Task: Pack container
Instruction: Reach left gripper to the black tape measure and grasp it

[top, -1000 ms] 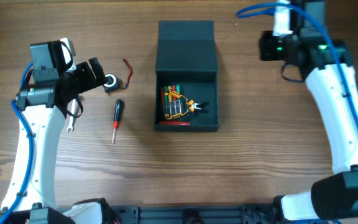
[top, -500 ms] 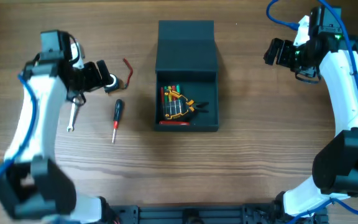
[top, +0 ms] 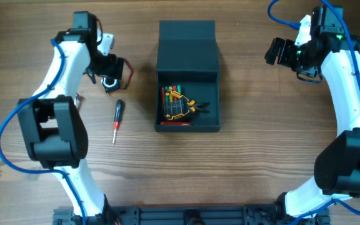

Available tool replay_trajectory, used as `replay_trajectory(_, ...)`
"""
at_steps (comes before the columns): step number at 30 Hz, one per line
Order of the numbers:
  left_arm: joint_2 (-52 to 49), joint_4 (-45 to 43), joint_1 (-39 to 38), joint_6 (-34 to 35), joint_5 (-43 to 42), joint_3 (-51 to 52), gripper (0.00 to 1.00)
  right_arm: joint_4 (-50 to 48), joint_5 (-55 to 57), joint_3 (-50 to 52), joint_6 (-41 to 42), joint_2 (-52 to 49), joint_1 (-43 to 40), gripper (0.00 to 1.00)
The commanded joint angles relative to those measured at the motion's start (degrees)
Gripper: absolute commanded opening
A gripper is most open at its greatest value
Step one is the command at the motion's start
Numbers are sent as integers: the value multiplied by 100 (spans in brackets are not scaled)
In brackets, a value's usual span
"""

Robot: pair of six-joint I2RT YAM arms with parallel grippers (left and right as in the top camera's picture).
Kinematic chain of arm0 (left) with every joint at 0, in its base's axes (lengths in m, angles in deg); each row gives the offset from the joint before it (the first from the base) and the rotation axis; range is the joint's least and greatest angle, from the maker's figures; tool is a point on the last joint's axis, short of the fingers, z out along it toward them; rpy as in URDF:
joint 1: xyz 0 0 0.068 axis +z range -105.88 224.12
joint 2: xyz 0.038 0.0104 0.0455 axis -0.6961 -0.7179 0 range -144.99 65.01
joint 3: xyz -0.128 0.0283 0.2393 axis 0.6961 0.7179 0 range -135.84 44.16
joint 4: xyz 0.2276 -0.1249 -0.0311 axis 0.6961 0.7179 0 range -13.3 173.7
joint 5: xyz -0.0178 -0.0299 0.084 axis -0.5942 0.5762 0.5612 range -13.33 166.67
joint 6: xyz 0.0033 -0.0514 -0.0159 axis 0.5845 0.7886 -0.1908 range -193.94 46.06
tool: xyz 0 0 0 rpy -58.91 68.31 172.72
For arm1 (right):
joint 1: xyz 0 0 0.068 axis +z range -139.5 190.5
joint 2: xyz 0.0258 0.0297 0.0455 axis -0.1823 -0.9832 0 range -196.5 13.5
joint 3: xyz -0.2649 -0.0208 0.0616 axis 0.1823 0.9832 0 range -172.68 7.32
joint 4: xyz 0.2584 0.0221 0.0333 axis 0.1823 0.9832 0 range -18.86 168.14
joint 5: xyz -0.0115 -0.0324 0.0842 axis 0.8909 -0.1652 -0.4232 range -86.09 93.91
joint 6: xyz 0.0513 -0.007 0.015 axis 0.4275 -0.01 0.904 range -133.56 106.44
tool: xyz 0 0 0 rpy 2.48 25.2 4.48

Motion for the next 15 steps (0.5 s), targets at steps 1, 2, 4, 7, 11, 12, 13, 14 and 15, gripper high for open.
replay_trajectory(1,-256,-197,-247,-129,776,-107,96,-17,-72,-33,81,-87,13,100)
replay_trajectory(2,-330,-173,-245,-4,778,-107,96,-17,-74,-33,81,-87,13,100)
replay_trajectory(4,-437,-160,-195,179,699,-105,95,-17,-72,-33,79,-87,13,100)
replay_trajectory(7,-527,-96,-111,181,452,-105,91,-17,-72,-33,81,-87,13,100)
replay_trajectory(11,-533,11,-35,302,122,-105,88,-17,-74,-33,79,-87,13,100)
replay_trajectory(12,-533,37,-33,306,52,-105,87,-17,-72,-33,81,-87,13,100)
replay_trajectory(13,-542,55,-35,356,15,-105,86,-17,-72,-33,79,-87,13,100)
replay_trajectory(14,-557,83,-35,546,-52,-105,86,-17,-72,-33,81,-87,13,100)
replay_trajectory(15,-601,111,-35,671,-140,-105,87,-17,-74,-33,79,-87,13,100)
